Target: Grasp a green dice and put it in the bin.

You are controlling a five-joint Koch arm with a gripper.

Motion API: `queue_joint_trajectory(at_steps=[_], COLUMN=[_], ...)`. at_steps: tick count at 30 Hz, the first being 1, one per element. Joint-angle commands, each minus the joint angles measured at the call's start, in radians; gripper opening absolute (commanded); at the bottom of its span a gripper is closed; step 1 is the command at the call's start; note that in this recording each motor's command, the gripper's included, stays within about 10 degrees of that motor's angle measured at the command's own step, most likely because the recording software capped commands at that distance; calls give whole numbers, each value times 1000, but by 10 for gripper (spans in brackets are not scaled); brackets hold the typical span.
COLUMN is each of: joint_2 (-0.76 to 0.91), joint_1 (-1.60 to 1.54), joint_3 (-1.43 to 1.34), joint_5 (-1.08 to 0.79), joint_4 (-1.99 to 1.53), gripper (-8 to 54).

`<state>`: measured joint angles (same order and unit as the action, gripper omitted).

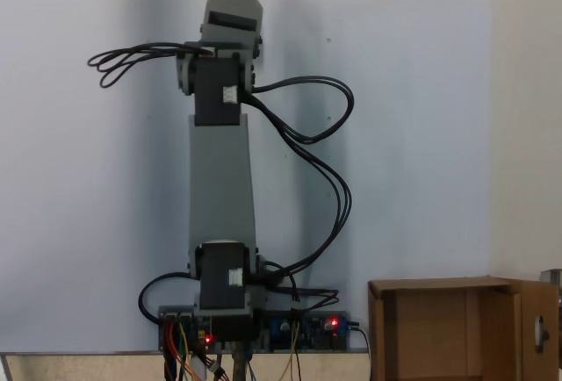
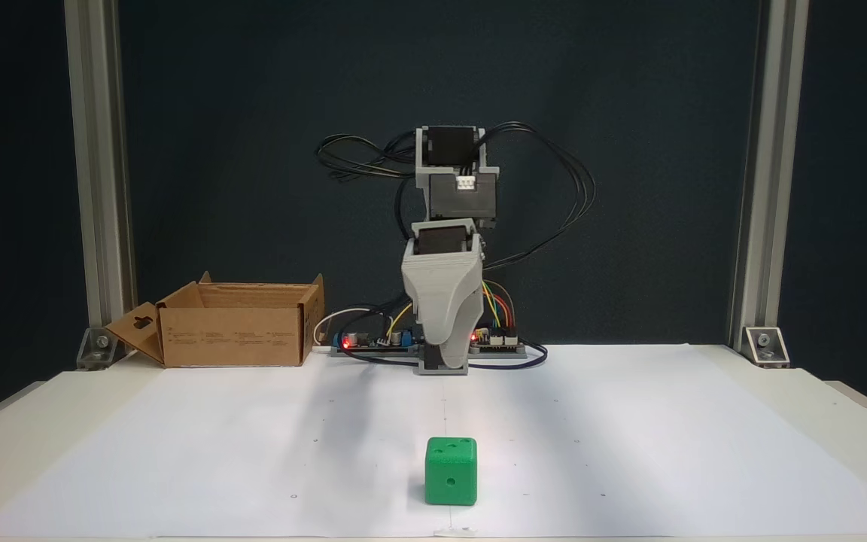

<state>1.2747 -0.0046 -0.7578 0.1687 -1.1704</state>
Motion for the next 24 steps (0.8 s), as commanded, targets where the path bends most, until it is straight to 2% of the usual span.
queue_joint_trajectory(at_steps=[1,11,24], joint_2=[-9,-26,-25], joint_1=[17,-18,-48], joint_3=[87,60,-132], joint_5=[40,38,31], joint_4=[58,61,209], gripper=[420,420,414])
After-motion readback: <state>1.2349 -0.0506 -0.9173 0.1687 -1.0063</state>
